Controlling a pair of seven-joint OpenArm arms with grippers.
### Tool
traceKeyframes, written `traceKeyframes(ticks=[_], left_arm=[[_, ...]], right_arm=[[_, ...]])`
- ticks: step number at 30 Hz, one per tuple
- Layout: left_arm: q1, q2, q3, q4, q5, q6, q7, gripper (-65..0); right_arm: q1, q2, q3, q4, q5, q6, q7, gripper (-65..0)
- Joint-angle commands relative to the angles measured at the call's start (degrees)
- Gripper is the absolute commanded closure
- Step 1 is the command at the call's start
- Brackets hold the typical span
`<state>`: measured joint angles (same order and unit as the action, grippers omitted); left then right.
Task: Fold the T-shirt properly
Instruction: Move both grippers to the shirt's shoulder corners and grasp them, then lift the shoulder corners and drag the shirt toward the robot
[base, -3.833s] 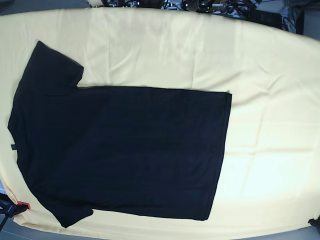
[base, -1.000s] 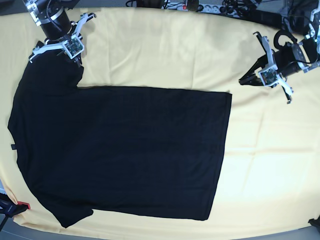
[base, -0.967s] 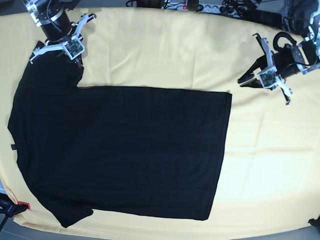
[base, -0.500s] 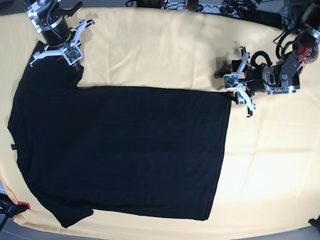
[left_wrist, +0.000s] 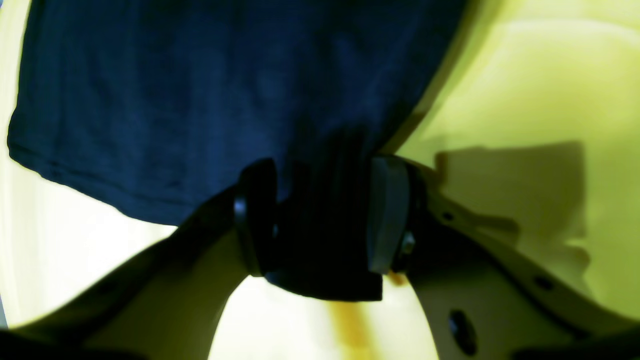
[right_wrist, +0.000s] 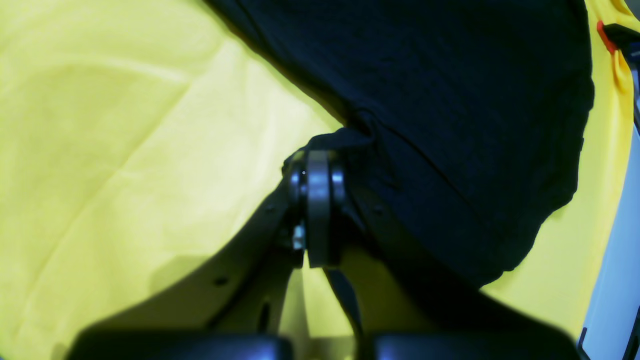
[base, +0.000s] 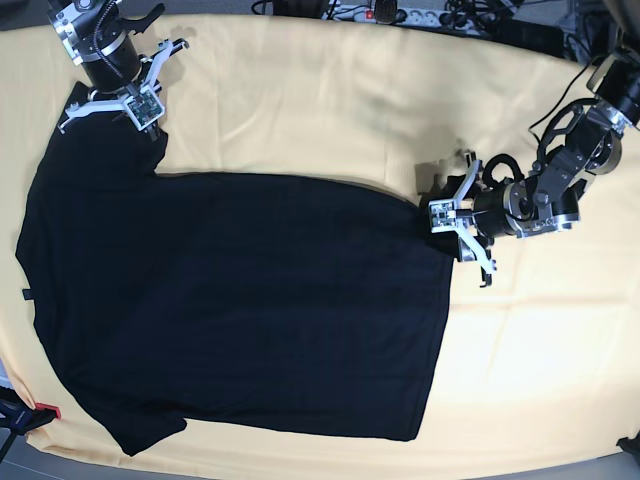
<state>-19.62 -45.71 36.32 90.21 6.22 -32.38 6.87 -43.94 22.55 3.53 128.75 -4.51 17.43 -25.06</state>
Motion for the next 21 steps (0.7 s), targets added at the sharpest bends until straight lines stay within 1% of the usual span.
traceKeyframes(ticks=[1, 2, 4, 5, 6, 7, 10, 12, 16, 19, 21], left_arm=[[-1.46, -0.63, -0.63, 0.61, -0.7, 0.61, -0.9, -25.4], [-1.55, -0.46, -0.63, 0.63, -0.7, 0.98, -0.9, -19.9], [-1.53, -0.15, -0.63, 0.66, -0.74, 1.79, -0.87, -5.5], [-1.51, -0.15, -0.63, 0.66, -0.98, 1.79, -0.85, 0.0], [-1.49, -0.15, -0.63, 0.66, -1.57, 1.77, -0.83, 0.0], [-1.51, -0.17, -0.63, 0.66, -2.29, 1.79, -0.76, 0.0], [-1.51, -0.17, -0.63, 0.68, -2.4, 1.79, -0.66, 0.0], [-1.51, -0.17, -0.63, 0.68, -2.4, 1.79, -0.66, 0.0], [-1.51, -0.17, -0.63, 0.68, -2.4, 1.79, -0.66, 0.0], [-1.51, -0.17, -0.63, 0.68, -2.4, 1.79, -0.66, 0.0], [-1.51, -0.17, -0.63, 0.68, -2.4, 1.79, -0.66, 0.0]], right_arm=[[-0.2, 0.48, 0.28, 0.83, -0.39, -0.46, 0.83, -7.4], [-0.22, 0.48, 0.28, 0.81, -0.5, -0.44, 0.79, -12.9], [-0.2, 0.48, 0.28, 0.76, -3.02, -0.46, 0.81, -23.8], [-0.2, 0.48, 0.28, 0.59, -4.59, -0.55, 0.81, -27.6], [-0.2, 0.5, 0.31, 0.24, -5.68, -0.9, 0.74, -29.8], [-0.2, 0.5, 0.35, -0.48, -6.03, -1.05, 0.61, -30.5], [-0.17, 0.68, 0.35, -3.82, -6.1, -0.42, 0.55, -30.5], [-0.13, 0.83, 0.33, -6.12, -8.02, -0.68, 0.9, -30.5], [-0.15, 2.43, 0.35, -9.35, -10.99, -3.04, 1.07, -30.4], [-0.11, 3.98, 0.35, -11.37, -10.97, -4.44, 1.09, -30.4], [0.22, 4.92, 0.35, -12.57, -10.97, -5.99, 1.09, -30.4]])
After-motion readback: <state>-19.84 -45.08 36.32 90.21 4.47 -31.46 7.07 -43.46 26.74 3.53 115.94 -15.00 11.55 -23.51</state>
